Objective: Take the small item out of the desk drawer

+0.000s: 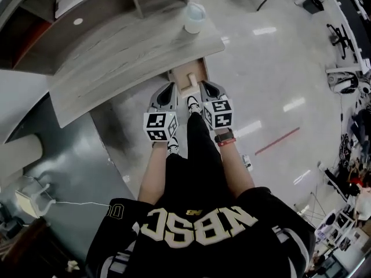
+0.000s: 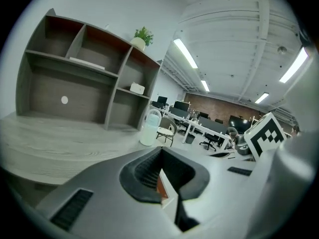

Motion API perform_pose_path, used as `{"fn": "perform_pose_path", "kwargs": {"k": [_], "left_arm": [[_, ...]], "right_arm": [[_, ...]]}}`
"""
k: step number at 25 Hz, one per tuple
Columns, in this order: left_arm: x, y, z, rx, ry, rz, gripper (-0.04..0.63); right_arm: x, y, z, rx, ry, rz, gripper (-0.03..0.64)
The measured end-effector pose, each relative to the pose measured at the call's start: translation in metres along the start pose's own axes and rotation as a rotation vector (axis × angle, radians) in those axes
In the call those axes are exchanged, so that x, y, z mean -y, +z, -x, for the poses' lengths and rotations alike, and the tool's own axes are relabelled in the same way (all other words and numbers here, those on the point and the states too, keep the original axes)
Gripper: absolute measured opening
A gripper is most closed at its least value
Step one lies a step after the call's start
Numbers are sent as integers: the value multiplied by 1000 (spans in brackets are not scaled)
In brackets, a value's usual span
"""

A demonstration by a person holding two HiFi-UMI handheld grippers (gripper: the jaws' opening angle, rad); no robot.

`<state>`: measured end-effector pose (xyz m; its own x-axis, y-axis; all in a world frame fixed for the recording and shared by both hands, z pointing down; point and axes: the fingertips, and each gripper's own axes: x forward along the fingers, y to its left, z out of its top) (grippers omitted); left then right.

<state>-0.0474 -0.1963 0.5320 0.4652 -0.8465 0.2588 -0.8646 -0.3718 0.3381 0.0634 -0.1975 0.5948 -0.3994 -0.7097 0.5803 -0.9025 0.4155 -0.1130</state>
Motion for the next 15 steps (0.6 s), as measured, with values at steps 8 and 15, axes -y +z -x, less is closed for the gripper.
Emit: {"fn": "perform_pose_path", "kwargs": {"k": [8,15], "left_arm": [[-15,-38,-47,-67,26,24,14],[-34,-82,-69,-138,62,68,14]], "right_arm": [[24,-48,-70,-115,81,33,8],[43,-109,-119,-264,121,32,26]]}}
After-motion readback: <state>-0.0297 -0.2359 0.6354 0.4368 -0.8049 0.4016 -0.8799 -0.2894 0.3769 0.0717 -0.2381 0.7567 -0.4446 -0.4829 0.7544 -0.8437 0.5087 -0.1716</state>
